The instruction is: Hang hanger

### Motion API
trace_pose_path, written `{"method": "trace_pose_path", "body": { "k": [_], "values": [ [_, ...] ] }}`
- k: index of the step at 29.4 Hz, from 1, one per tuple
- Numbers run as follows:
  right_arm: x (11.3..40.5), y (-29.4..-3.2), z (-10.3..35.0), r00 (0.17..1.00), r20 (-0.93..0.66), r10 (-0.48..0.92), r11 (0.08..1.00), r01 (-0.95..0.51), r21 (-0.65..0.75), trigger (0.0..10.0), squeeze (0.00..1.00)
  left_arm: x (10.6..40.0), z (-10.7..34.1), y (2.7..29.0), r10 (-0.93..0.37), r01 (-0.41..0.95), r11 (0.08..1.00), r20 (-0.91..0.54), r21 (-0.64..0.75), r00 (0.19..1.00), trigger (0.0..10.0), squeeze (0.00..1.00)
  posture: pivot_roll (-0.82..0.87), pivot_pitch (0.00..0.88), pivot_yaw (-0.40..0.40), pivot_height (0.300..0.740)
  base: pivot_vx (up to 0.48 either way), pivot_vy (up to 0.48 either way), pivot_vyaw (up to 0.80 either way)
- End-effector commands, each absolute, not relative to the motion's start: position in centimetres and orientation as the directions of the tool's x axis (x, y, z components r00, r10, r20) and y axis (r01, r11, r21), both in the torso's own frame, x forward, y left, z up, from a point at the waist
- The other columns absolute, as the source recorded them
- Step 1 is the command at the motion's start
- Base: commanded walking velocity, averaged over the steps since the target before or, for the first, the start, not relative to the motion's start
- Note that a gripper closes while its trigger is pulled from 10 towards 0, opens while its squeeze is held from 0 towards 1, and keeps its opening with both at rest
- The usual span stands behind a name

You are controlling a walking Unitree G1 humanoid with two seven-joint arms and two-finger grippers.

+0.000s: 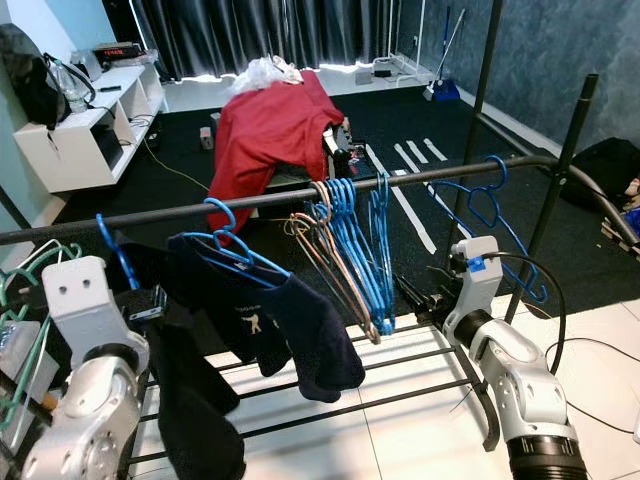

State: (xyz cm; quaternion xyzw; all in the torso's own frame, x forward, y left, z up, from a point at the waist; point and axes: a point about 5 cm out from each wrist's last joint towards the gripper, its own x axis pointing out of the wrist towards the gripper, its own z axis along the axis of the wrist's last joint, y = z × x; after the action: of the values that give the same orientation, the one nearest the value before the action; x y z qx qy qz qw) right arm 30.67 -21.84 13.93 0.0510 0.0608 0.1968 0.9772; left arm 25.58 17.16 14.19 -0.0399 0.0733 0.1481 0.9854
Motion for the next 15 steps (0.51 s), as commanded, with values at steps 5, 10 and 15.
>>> {"method": "trace_pose_path", "body": {
  "k": [5,10,15],
  "values": [
    [30.6,-21.7,14.1,0.918,-0.084,0.387,0.917,-0.373,0.142,10.0,0.0,28.3,13.7,18.3,0.251,-0.227,0.961,-0.151,0.158,0.956,10.0,0.0,-0.12,0.0,0.06,0.735,0.0,0.0,0.0],
    [30.4,-21.7,14.1,0.921,-0.078,0.382,0.918,-0.368,0.147,10.0,0.0,29.2,14.0,20.4,0.302,-0.269,0.94,-0.143,0.212,0.943,10.0,0.0,-0.13,0.0,0.069,0.735,0.0,0.0,0.0],
    [30.4,-21.7,14.1,0.922,-0.077,0.38,0.918,-0.367,0.148,10.0,0.0,29.4,14.7,21.7,0.334,-0.304,0.925,-0.107,0.23,0.936,10.0,0.0,-0.13,0.0,0.068,0.735,0.0,0.0,0.0]
  ]
}}
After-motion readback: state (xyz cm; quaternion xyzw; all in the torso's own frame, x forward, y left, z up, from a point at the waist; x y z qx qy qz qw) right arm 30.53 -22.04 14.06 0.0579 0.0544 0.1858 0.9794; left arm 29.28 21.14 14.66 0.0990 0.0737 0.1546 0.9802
